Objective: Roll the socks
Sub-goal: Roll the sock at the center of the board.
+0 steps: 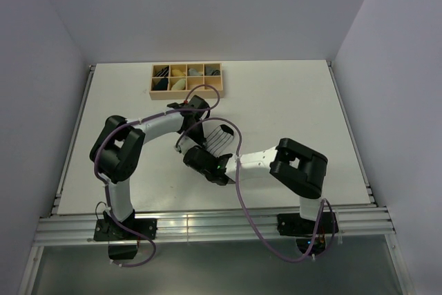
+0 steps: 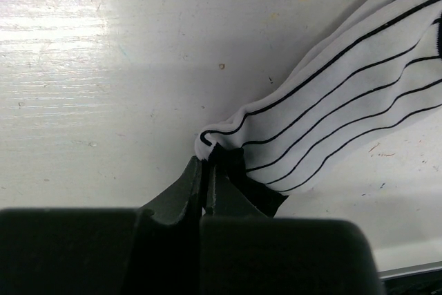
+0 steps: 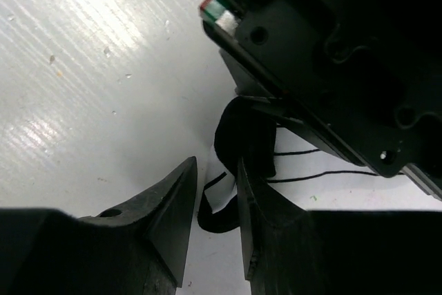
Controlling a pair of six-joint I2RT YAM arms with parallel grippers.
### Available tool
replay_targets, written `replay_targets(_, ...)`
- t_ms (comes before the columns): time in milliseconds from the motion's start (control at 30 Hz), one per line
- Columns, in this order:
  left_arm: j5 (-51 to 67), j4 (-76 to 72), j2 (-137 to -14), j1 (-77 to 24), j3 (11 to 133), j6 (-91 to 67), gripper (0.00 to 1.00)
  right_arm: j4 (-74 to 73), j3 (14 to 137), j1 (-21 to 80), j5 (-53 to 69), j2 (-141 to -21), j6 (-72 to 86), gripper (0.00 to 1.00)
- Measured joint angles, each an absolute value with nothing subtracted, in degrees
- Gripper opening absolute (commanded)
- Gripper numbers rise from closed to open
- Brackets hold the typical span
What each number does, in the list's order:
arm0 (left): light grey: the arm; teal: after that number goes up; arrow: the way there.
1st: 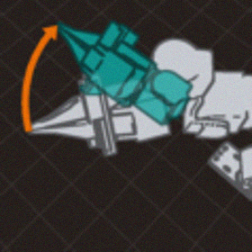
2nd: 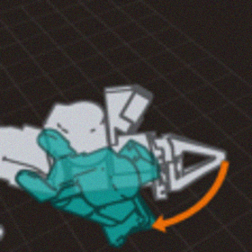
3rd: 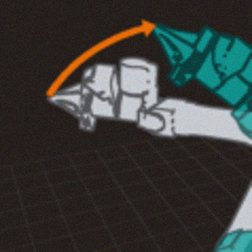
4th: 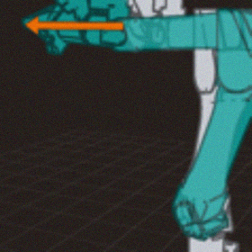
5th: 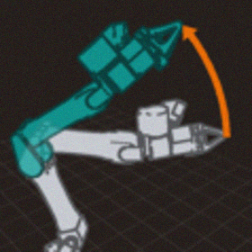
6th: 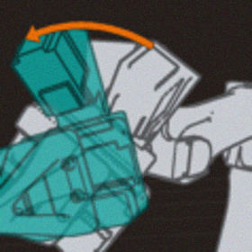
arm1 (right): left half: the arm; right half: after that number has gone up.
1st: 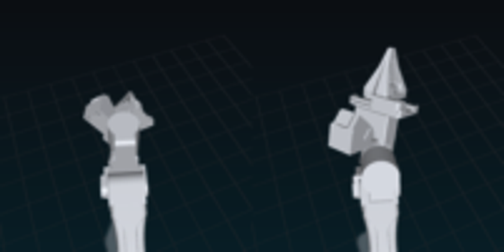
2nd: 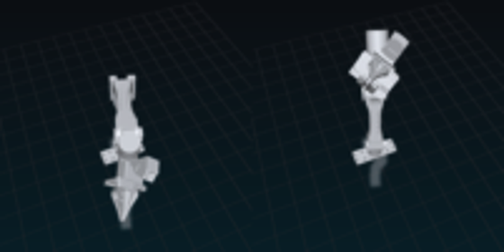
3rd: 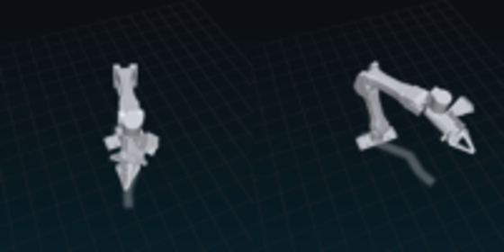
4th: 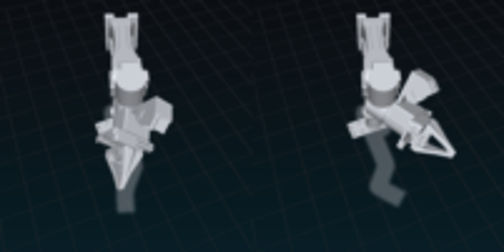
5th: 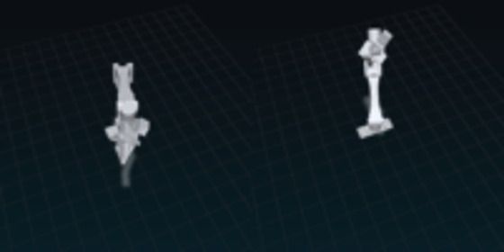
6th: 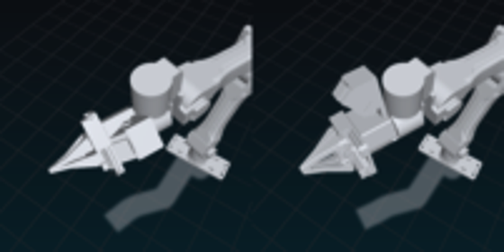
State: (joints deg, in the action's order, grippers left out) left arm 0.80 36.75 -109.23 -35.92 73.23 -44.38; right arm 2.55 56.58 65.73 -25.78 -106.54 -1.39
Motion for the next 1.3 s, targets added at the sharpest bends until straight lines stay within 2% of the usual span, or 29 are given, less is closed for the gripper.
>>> replay_targets(167,0.84,36.99,-109.43,-35.90,73.65,-43.94,0.00,2.26,56.62,64.99,-26.04,-106.65,0.19,0.31)
replay_targets(300,1.17,36.95,-109.49,-35.77,73.73,-43.51,0.00,2.28,56.25,64.77,-25.76,-106.63,0.45,0.05)
replay_targets(333,1.21,36.93,-109.49,-35.77,73.73,-43.48,0.00,2.35,56.18,64.75,-25.56,-106.61,0.47,0.01)
replay_targets(400,1.28,36.86,-109.49,-35.73,73.73,-43.48,0.01,2.37,56.05,64.69,-25.10,-106.37,0.47,0.00)
replay_targets(467,1.45,36.67,-109.49,-35.70,73.73,-43.53,0.07,2.85,55.42,64.31,-23.68,-105.82,0.43,0.00)
replay_targets(500,1.54,36.49,-109.49,-35.66,73.73,-43.59,0.16,3.25,54.92,63.96,-22.41,-105.30,0.40,0.00)
replay_targets(567,1.80,36.14,-109.43,-35.55,73.69,-43.94,0.23,4.27,53.41,63.00,-19.00,-103.94,0.56,0.00)
replay_targets(633,1.85,35.46,-109.06,-35.20,73.14,-44.53,0.36,5.45,51.44,60.99,-13.87,-102.00,2.39,0.00)
replay_targets(800,0.32,34.65,-105.08,-34.92,68.53,-47.75,0.59,8.71,47.92,51.00,1.85,-99.26,11.22,0.00)
replay_targets(900,-0.89,33.26,-100.97,-34.13,65.63,-50.43,0.69,11.75,46.06,47.44,9.72,-99.11,14.41,0.00)
replay_targets(1100,-2.48,29.56,-92.07,-31.75,59.96,-55.37,0.72,16.58,42.72,41.67,26.06,-99.59,21.41,0.00)
replay_targets(1300,-0.82,24.08,-87.05,-31.68,53.12,-58.28,0.68,22.76,41.76,36.64,38.30,-103.35,31.20,0.00)
